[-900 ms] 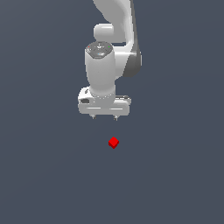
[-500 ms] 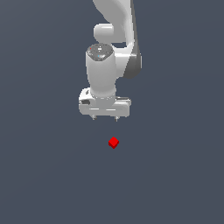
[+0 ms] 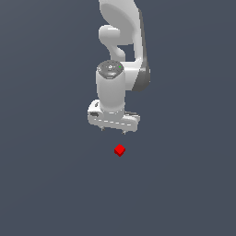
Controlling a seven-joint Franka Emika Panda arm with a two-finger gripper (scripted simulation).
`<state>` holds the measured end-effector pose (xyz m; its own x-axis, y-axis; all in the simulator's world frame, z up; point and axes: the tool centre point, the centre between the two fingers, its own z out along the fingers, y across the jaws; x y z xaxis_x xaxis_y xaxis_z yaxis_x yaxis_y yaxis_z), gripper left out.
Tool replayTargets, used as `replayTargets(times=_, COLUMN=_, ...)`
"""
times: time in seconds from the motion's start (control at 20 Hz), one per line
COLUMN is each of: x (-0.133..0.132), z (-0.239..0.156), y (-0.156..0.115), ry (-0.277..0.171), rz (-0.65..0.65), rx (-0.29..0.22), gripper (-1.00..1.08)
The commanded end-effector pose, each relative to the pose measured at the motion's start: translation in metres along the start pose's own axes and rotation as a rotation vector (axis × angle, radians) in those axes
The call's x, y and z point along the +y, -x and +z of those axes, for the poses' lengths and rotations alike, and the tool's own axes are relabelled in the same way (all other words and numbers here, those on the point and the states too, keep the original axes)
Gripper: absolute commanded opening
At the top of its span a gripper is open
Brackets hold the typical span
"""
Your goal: Pick up the red cube and move it to a goal position.
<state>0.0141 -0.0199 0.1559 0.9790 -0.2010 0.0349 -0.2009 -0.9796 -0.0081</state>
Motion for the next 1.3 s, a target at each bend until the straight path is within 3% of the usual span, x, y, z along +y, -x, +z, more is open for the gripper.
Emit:
replayTargets(times=0.0, x=-0.004, z=0.014, y=-0.001, ry=0.002, rz=0.050, rx=-0.003, gripper=1.00)
replayTargets(times=0.7, x=-0.027, z=0.105, y=-0.016, ry=0.015, rz=0.385, rx=-0.024, gripper=1.00)
replayTargets(times=1.25, x=-0.034, z=0.137, y=-0.024, ry=0.017, rz=0.505, rx=-0.032, gripper=1.00)
